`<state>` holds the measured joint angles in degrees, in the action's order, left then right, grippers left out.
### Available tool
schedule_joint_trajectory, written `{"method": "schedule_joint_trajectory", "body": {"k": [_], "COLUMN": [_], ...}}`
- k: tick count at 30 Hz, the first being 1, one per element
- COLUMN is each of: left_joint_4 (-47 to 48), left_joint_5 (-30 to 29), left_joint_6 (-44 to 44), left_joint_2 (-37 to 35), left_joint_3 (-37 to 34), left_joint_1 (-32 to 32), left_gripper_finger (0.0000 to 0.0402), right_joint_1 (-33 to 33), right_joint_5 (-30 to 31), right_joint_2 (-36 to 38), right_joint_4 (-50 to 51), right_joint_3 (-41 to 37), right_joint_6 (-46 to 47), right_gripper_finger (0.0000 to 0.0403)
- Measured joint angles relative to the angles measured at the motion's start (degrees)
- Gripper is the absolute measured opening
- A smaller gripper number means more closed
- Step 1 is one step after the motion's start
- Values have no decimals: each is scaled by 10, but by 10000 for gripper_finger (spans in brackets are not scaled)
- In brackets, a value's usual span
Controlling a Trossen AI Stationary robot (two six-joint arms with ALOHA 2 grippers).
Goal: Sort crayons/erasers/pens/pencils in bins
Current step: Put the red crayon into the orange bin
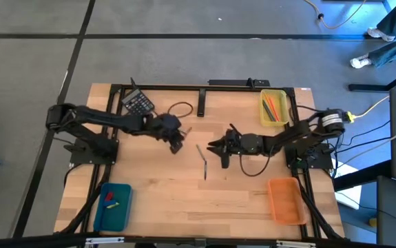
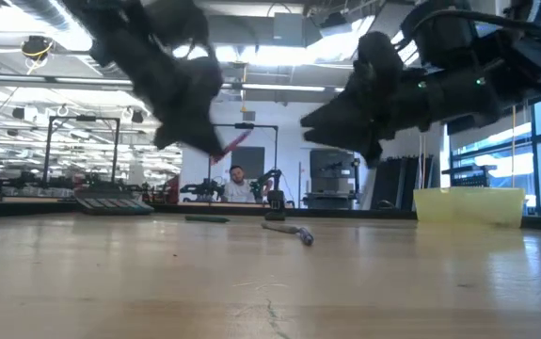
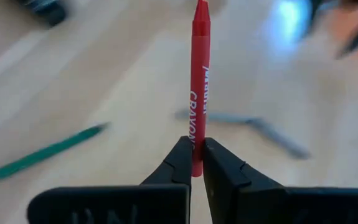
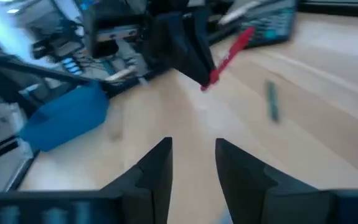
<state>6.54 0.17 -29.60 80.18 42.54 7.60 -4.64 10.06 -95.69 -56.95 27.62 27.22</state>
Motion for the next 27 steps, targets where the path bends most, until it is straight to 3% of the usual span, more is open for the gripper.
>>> {"method": "schedule_joint_trajectory", "body": {"k": [3,8,13,27], "left_joint_4": [-71,-158,-188,-200], "left_joint_5": [-17,-59,-83,-95], "left_joint_6": [-4,-4,-3,10], "left_joint_2": [0,0,0,-1], "left_joint_3": [0,0,0,0], "left_joint_1": [-50,-111,-141,-167], "left_gripper_finger": [14,14,14,14], "right_joint_1": [-2,-3,-17,-33], "right_joint_5": [-24,-32,-38,-38], "right_joint_2": [-18,-22,-22,-22], "right_joint_4": [-52,-52,-51,-70], "right_joint_3": [22,51,65,85], "right_joint_6": [-11,-34,-74,-133], "right_gripper_finger": [137,167,182,115]}}
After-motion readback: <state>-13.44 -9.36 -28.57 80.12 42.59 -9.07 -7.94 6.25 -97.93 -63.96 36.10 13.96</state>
